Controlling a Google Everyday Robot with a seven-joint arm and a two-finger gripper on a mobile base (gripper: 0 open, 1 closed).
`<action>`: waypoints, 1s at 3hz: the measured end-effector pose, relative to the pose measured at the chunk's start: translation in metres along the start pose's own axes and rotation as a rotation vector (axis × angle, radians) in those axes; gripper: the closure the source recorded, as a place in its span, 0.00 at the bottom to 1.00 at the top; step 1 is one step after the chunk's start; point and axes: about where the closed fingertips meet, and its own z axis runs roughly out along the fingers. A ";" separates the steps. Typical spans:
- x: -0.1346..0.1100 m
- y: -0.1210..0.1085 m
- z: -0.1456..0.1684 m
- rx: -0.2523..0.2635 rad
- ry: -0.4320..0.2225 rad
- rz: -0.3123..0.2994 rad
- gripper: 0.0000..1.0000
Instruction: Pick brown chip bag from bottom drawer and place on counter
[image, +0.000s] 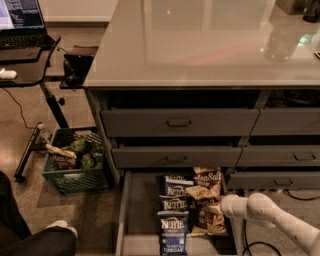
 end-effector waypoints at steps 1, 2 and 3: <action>-0.039 0.021 -0.060 -0.069 -0.043 -0.061 1.00; -0.082 0.041 -0.110 -0.171 -0.110 -0.117 1.00; -0.121 0.057 -0.142 -0.268 -0.205 -0.170 1.00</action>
Offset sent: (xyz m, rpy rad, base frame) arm -0.0726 0.0197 0.2207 0.2151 -0.0541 0.3622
